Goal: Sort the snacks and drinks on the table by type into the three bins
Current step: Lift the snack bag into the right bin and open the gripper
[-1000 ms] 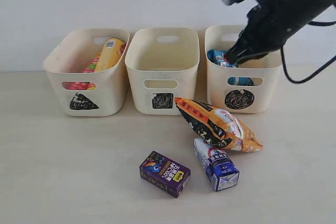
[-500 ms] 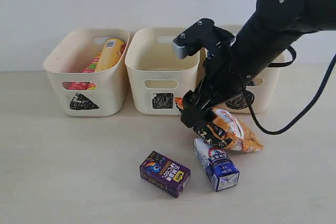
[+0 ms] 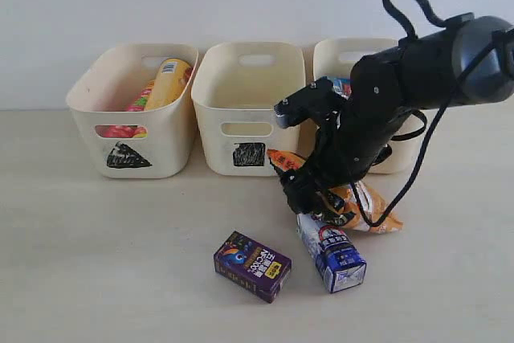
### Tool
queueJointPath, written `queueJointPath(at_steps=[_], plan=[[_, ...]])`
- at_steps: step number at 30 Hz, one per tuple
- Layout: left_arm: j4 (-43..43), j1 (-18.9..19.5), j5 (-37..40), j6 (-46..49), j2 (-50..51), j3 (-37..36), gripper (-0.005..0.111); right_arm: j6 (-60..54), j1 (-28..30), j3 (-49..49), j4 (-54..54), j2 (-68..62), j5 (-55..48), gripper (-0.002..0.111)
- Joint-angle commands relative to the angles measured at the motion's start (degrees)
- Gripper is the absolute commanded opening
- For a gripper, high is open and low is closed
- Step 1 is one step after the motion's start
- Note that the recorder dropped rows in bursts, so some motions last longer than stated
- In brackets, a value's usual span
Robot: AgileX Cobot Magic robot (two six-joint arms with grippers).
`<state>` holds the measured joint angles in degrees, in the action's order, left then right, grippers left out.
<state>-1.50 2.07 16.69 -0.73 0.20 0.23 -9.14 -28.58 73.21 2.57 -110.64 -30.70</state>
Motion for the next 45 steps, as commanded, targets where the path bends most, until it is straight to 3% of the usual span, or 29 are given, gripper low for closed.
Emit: queueJointPath(at_steps=[1,2,3,5,8,9,16,32,38,45], plan=[[-0.61,0.05,0.08,0.16,-0.20,-0.23,0.004,2.50,0.01,0.05,1.33,-2.76,4.37,0.102],[-0.61,0.05,0.08,0.16,-0.20,-0.23,0.004,3.04,0.01,0.05,1.34,-3.25,5.02,0.101],[-0.61,0.05,0.08,0.16,-0.20,-0.23,0.004,3.23,0.01,0.05,1.34,-3.39,5.45,0.093],[-0.61,0.05,0.08,0.16,-0.20,-0.23,0.004,4.03,0.01,0.05,1.34,-3.39,5.72,0.067],[-0.61,0.05,0.08,0.16,-0.20,-0.23,0.004,4.04,0.01,0.05,1.42,-3.16,4.90,0.012],[-0.61,0.05,0.08,0.16,-0.20,-0.23,0.004,4.03,0.01,0.05,1.71,-3.16,4.65,0.001],[-0.61,0.05,0.08,0.16,-0.20,-0.23,0.004,3.92,0.01,0.05,3.28,-1.79,2.81,0.000],[-0.61,0.05,0.08,0.16,-0.20,-0.23,0.004,1.82,0.01,0.05,4.64,17.61,-9.54,0.000],[-0.61,0.05,0.08,0.16,-0.20,-0.23,0.004,2.63,0.01,0.05,8.72,25.24,-2.91,0.000],[-0.61,0.05,0.08,0.16,-0.20,-0.23,0.004,13.37,2.17,2.40,17.61,22.28,9.43,0.000]])
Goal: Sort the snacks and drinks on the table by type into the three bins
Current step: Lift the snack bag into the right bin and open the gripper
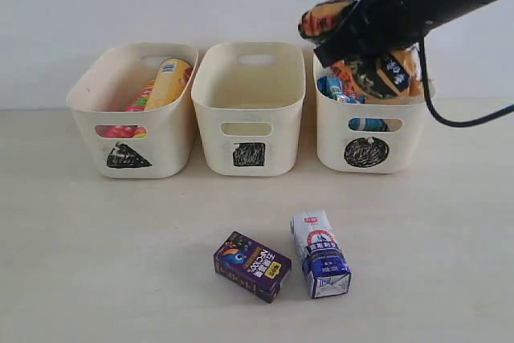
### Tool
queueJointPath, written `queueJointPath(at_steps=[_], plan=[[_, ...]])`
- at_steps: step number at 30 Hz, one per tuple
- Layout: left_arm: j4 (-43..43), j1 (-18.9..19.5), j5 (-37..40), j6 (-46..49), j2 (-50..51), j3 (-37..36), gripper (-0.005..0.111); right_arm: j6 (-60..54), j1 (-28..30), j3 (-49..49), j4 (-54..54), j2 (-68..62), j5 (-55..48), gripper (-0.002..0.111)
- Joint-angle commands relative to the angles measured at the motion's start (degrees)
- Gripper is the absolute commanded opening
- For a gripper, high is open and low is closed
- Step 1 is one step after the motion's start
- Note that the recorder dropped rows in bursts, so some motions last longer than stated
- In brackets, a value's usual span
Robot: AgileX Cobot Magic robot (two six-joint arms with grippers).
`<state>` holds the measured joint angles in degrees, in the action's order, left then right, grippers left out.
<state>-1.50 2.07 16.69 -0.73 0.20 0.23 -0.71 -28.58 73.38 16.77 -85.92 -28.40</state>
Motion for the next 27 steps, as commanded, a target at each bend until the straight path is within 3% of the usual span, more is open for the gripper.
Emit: queueJointPath(at_steps=[1,11,19,20,25,27], plan=[[-0.61,0.05,0.08,0.16,-0.20,-0.23,0.004,5.72,3.01,2.90,3.41,-3.31,8.48,0.000],[-0.61,0.05,0.08,0.16,-0.20,-0.23,0.004,11.35,11.52,9.87,3.06,-18.00,27.25,0.000],[-0.61,0.05,0.08,0.16,-0.20,-0.23,0.004,15.63,14.87,18.16,2.80,-31.03,26.46,0.002],[-0.61,0.05,0.08,0.16,-0.20,-0.23,0.004,15.79,14.87,18.27,2.80,-31.61,26.60,0.007],[-0.61,0.05,0.08,0.16,-0.20,-0.23,0.004,15.61,14.87,18.83,2.68,-33.15,26.52,0.068],[-0.61,0.05,0.08,0.16,-0.20,-0.23,0.004,15.61,14.87,18.83,2.68,-33.15,25.99,0.084]])
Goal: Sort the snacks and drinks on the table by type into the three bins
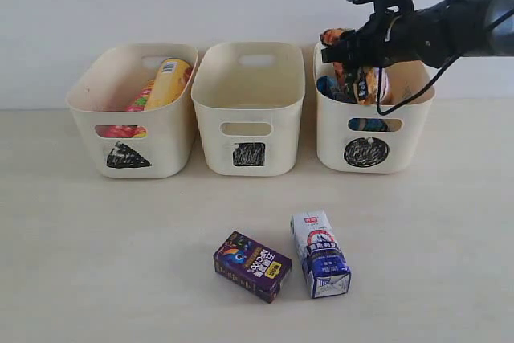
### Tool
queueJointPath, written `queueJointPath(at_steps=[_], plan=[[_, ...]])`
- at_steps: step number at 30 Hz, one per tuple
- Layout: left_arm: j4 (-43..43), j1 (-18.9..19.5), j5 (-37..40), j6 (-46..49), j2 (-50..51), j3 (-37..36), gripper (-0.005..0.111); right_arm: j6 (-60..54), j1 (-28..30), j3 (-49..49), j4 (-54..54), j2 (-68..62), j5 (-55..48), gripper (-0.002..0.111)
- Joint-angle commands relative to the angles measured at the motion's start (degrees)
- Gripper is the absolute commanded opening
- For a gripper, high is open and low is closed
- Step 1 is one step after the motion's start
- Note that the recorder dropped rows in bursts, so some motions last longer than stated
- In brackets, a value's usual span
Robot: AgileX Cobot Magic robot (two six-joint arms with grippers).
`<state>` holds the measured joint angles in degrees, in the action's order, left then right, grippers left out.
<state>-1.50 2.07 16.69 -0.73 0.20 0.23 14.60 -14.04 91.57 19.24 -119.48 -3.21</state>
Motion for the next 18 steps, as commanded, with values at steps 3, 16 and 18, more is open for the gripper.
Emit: queueJointPath(at_steps=[3,16,18], plan=[[-0.61,0.05,0.08,0.16,-0.20,-0.23,0.004,0.31,0.34,0.64,0.21,0.81,-1.45,0.086],[-0.61,0.05,0.08,0.16,-0.20,-0.23,0.004,-4.57,0.34,0.64,1.32,11.39,-25.22,0.009],[-0.61,0.05,0.08,0.16,-0.20,-0.23,0.004,-7.40,0.34,0.64,1.32,12.75,-31.25,0.000]])
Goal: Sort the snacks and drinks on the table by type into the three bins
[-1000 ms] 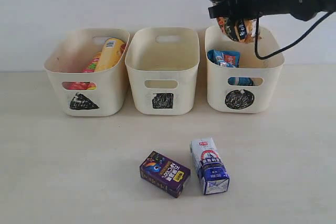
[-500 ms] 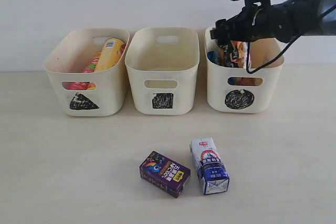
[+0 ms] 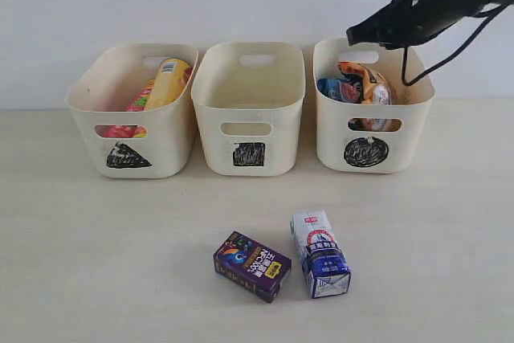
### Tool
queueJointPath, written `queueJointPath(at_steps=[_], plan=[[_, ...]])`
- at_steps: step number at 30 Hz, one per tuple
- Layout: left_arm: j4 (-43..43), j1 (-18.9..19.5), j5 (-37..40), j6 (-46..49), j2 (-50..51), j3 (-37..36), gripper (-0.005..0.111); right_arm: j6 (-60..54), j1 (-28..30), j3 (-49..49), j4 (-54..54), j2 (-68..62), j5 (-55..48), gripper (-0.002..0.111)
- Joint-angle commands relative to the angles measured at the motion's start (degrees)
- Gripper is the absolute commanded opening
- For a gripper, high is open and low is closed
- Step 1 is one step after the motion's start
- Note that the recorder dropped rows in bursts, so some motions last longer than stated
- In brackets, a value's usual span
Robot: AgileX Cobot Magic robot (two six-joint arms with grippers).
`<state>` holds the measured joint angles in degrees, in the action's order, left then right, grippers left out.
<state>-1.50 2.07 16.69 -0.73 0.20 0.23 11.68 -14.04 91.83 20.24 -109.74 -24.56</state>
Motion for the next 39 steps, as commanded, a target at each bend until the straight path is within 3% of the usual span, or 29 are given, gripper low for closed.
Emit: queueJointPath(at_steps=[1,7,11,19,26,33,39], plan=[[-0.61,0.05,0.08,0.16,-0.20,-0.23,0.004,-6.01,0.34,0.38,0.32,3.35,-12.39,0.000],[-0.61,0.05,0.08,0.16,-0.20,-0.23,0.004,-8.25,2.25,0.08,-1.49,6.24,-26.18,0.000],[-0.61,0.05,0.08,0.16,-0.20,-0.23,0.004,-8.25,6.41,-3.15,-7.27,9.94,-27.43,0.000],[-0.61,0.05,0.08,0.16,-0.20,-0.23,0.004,-7.86,13.13,-15.22,-11.87,22.48,-21.33,0.000],[-0.61,0.05,0.08,0.16,-0.20,-0.23,0.004,-4.78,13.49,-36.44,-13.50,44.46,-4.21,0.000],[-0.61,0.05,0.08,0.16,-0.20,-0.23,0.004,-3.23,13.49,-50.72,-13.50,63.10,0.57,0.000],[-0.61,0.05,0.08,0.16,-0.20,-0.23,0.004,-1.29,13.49,-53.55,-14.24,69.72,-1.83,0.000]])
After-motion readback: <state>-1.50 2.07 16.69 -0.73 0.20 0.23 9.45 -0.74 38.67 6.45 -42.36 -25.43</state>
